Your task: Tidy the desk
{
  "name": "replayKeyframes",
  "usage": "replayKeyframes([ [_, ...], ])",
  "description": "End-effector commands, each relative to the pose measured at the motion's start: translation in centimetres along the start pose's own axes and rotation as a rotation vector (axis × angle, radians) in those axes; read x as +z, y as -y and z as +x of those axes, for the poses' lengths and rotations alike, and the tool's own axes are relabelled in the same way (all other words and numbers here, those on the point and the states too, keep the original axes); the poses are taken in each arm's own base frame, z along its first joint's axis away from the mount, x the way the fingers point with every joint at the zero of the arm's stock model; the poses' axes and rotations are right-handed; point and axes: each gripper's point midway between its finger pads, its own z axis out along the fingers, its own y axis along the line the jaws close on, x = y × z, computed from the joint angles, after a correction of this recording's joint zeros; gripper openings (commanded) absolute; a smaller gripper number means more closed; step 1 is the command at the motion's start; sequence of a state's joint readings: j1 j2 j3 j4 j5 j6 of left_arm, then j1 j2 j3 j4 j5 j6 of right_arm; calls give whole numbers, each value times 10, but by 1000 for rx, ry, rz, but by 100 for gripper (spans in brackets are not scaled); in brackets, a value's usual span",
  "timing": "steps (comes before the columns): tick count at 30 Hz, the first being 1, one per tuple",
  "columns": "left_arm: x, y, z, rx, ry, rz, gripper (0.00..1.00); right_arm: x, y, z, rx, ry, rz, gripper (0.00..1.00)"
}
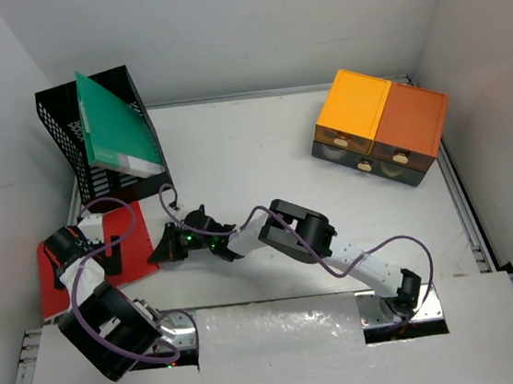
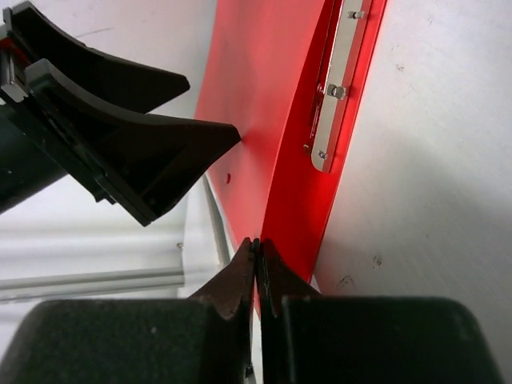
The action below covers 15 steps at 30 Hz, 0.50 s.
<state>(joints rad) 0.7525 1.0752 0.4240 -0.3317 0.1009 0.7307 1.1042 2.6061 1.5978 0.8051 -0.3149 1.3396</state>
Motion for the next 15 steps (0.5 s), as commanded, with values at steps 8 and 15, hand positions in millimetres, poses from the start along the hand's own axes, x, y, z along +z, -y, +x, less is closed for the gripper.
replayKeyframes([
  [8, -72, -2, -52, -105, 176, 10, 99, -36, -57, -49, 98, 152, -217, 0],
  [15, -134, -30, -95, -93, 290, -59, 100, -56, -109, -80, 291, 210, -405, 0],
])
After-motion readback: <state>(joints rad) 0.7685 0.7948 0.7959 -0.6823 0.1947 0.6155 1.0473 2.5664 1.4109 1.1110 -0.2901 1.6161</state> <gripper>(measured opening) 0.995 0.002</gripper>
